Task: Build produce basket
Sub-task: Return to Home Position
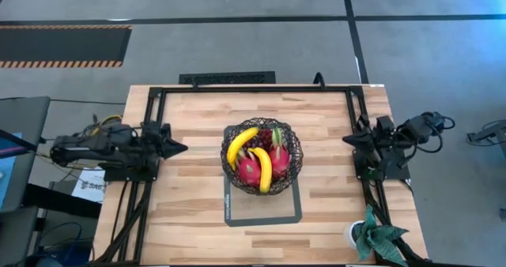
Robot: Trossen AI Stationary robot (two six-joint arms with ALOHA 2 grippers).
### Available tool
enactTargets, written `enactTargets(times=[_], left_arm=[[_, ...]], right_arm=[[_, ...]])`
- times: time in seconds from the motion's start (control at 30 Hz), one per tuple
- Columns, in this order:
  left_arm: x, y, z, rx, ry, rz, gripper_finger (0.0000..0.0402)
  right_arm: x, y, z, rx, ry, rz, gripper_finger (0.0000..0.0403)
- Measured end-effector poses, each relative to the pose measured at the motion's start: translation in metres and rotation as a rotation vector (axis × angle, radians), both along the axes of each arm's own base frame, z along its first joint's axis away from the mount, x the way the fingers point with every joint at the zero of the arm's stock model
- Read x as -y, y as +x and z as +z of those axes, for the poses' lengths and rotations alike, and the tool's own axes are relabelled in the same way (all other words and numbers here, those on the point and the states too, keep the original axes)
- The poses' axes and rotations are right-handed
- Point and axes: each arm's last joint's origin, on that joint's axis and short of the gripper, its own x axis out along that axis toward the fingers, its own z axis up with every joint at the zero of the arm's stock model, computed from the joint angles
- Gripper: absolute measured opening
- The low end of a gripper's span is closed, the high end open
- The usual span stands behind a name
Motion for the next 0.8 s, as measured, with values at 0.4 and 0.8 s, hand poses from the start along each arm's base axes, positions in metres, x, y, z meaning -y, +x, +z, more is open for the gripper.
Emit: enactTargets(times=[0.4,0.8], left_arm=[[0.004,0.024,-0.087,0.079,-0.109,-0.073,0.0],[-0.003,0.024,-0.083,0.112,-0.043,0.044,0.0]], right_arm=[[-0.002,0.004,-0.012,-0.069,-0.059,0.0,0.0],[-0.005,0.02,-0.035,-0.075,-0.261,-0.127,0.0]])
